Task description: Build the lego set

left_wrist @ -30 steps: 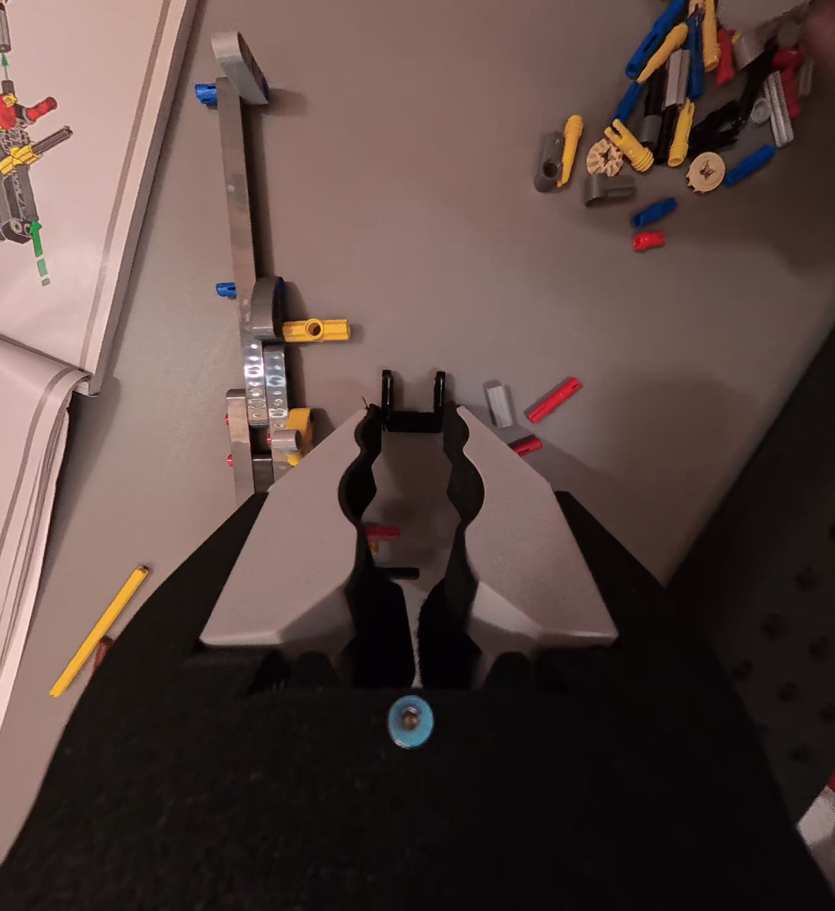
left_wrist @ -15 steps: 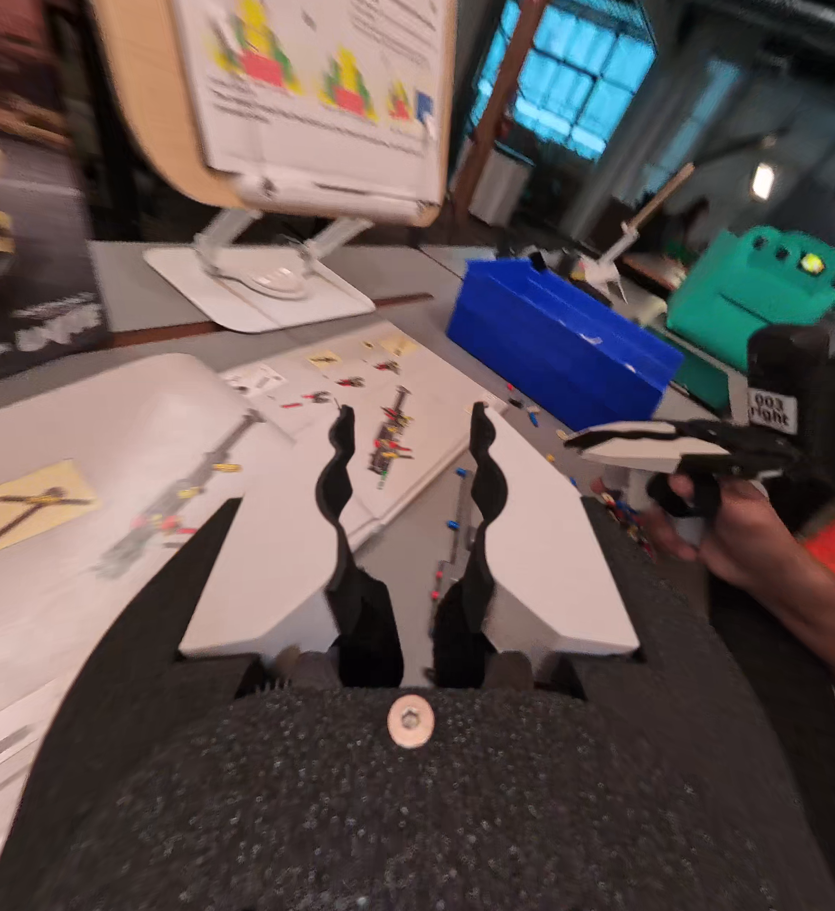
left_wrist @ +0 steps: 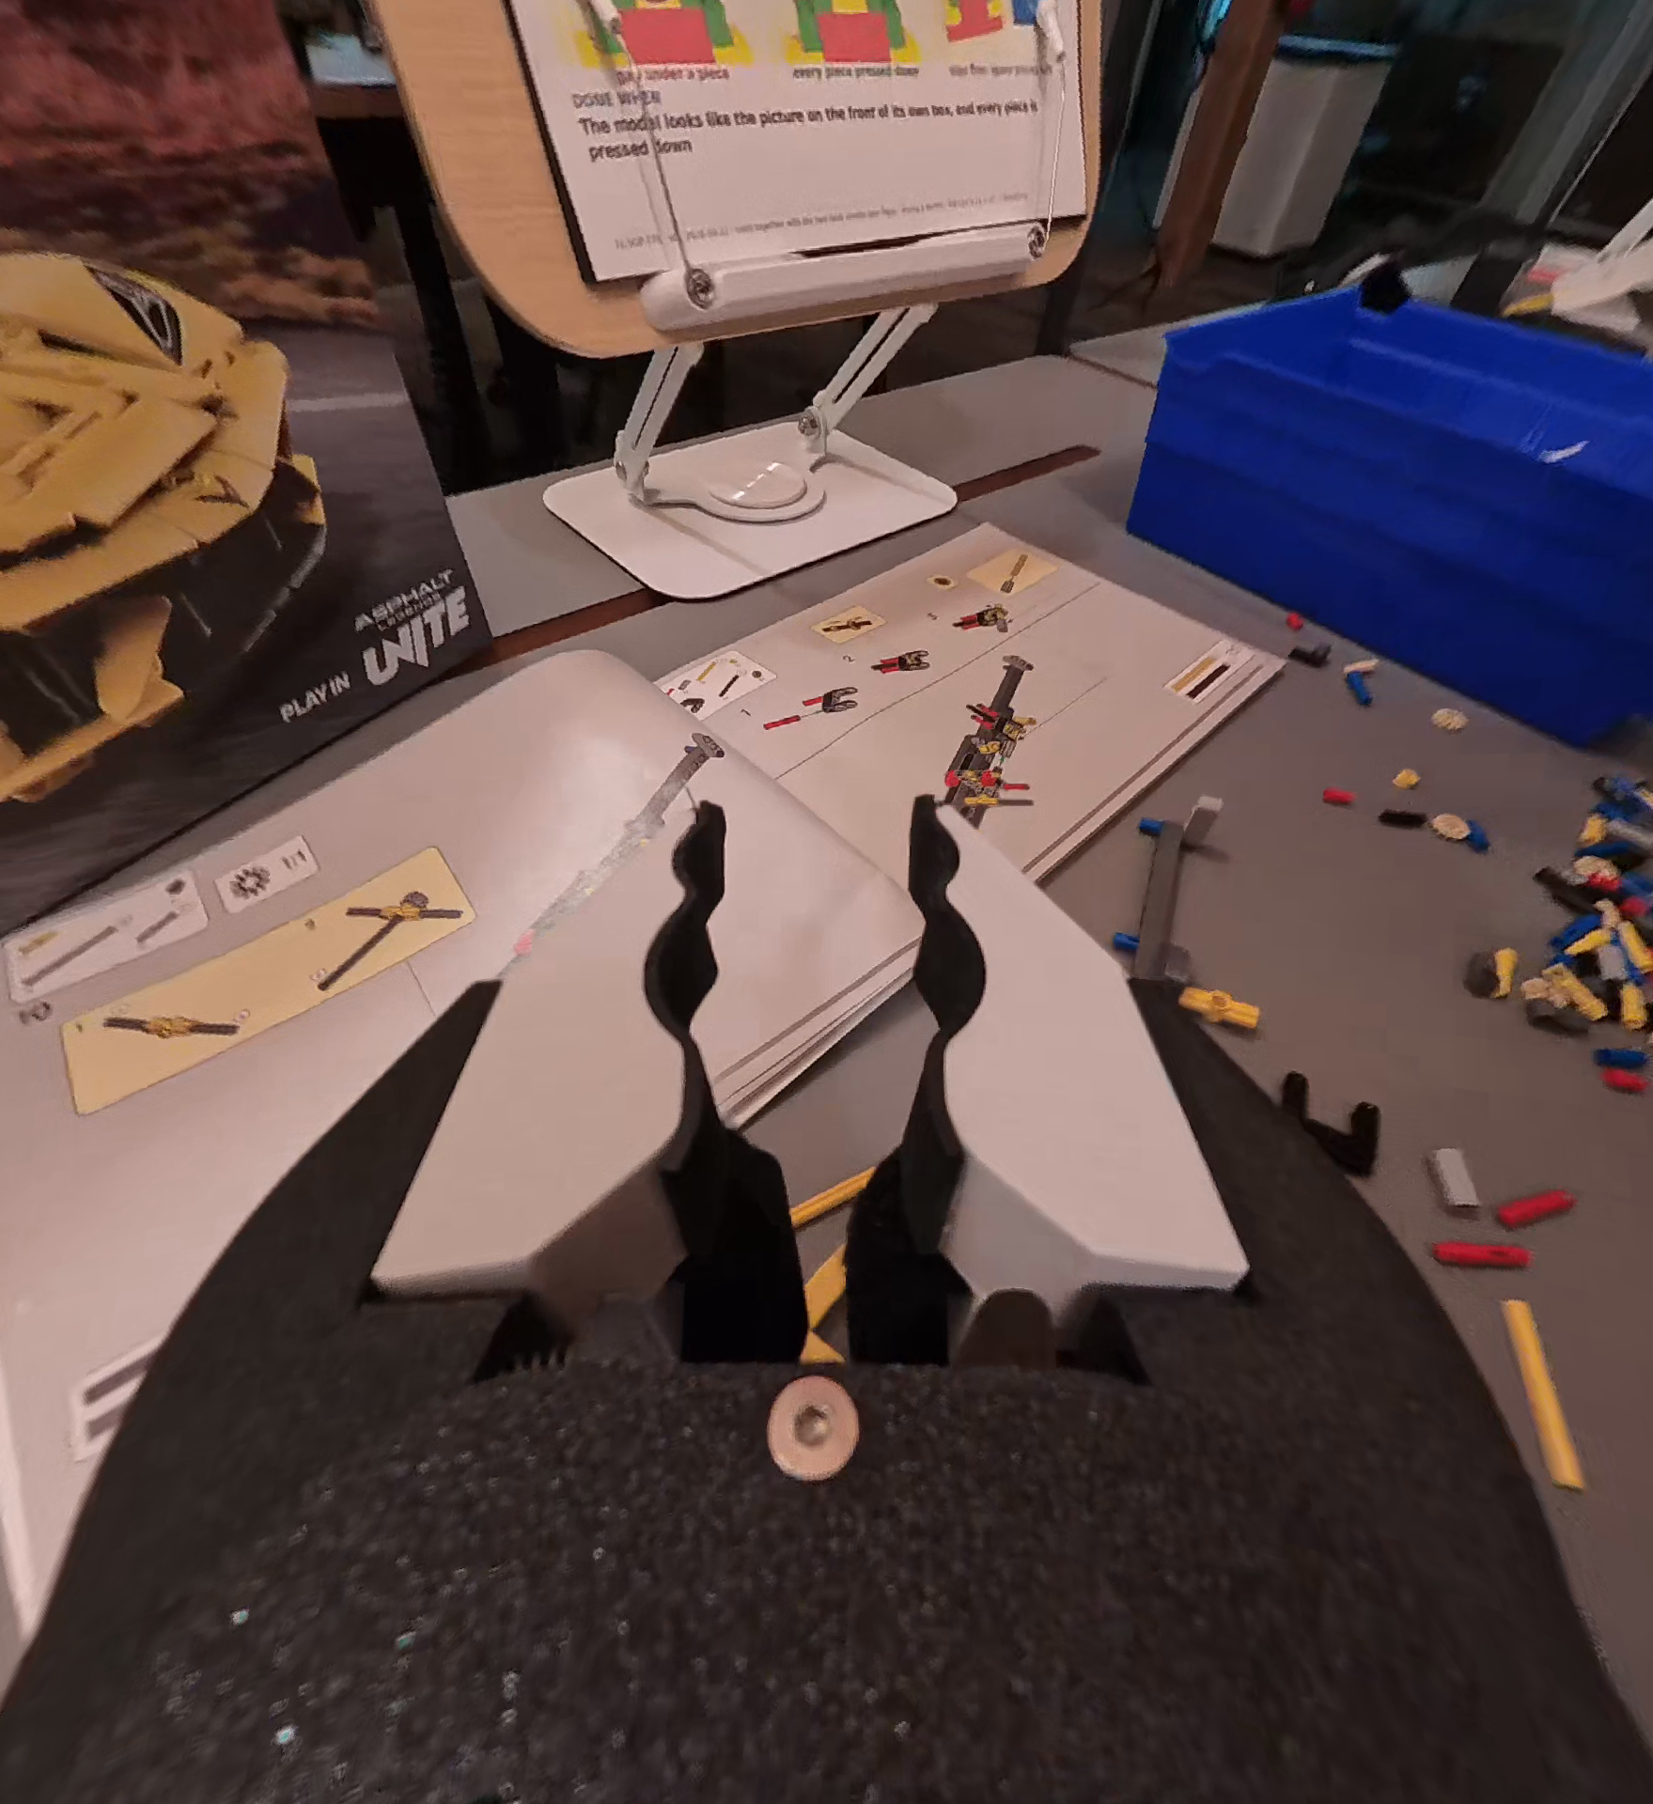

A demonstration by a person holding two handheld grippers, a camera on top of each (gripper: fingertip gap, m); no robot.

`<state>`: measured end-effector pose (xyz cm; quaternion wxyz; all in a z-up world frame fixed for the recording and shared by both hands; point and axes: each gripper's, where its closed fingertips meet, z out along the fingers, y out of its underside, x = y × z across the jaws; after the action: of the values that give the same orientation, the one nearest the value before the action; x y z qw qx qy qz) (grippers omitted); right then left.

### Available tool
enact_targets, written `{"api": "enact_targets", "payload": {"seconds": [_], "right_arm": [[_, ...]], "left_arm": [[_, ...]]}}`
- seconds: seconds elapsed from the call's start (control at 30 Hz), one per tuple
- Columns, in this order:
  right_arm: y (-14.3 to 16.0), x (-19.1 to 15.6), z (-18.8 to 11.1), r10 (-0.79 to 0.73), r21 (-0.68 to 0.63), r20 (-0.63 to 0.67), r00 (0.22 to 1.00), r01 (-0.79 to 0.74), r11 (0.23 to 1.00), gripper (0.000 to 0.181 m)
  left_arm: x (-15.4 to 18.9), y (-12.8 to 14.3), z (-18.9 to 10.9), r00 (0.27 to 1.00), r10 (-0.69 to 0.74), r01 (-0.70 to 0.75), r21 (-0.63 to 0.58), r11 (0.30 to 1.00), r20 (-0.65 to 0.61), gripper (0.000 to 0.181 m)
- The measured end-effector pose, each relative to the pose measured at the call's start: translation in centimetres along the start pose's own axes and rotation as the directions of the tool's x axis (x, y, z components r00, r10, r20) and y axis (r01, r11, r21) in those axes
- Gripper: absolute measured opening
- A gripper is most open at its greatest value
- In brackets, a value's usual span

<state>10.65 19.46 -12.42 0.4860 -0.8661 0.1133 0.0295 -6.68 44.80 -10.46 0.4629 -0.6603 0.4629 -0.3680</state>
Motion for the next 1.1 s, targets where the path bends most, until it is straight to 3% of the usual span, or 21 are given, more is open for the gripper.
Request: {"api": "enact_targets", "payload": {"seconds": [0.2, 0.3, 0.47, 0.67, 1.1], "right_arm": [[6.9, -0.1, -1.2, -0.058, -0.187, -0.055, 0.997, 0.047, 0.981, 0.033], [7.9, 0.0, -0.9, -0.072, -0.202, -0.080, 0.994, 0.055, 0.978, 0.020], [9.0, 2.2, -1.1, -0.121, -0.246, -0.156, 0.980, 0.080, 0.966, 0.016], [8.9, 4.3, -1.9, -0.087, -0.224, -0.196, 0.977, 0.041, 0.974, 0.016], [5.7, 3.3, 2.3, -0.101, -0.156, -0.171, 0.980, 0.074, 0.985, 0.016]], "left_arm": [[1.5, 0.5, 0.5, 0.990, 0.140, -0.139, -0.025, 0.990, 0.025, 0.035], [1.7, 0.7, 0.6, 0.991, 0.135, -0.135, -0.032, 0.990, 0.019, 0.035], [1.5, 0.5, 0.5, 0.991, 0.132, -0.131, -0.027, 0.991, 0.030, 0.034], [1.4, 0.7, 0.6, 0.989, 0.141, -0.140, -0.036, 0.990, 0.041, 0.033], [1.0, 1.0, 0.6, 0.989, 0.138, -0.135, -0.054, 0.989, 0.055, 0.032]]}}
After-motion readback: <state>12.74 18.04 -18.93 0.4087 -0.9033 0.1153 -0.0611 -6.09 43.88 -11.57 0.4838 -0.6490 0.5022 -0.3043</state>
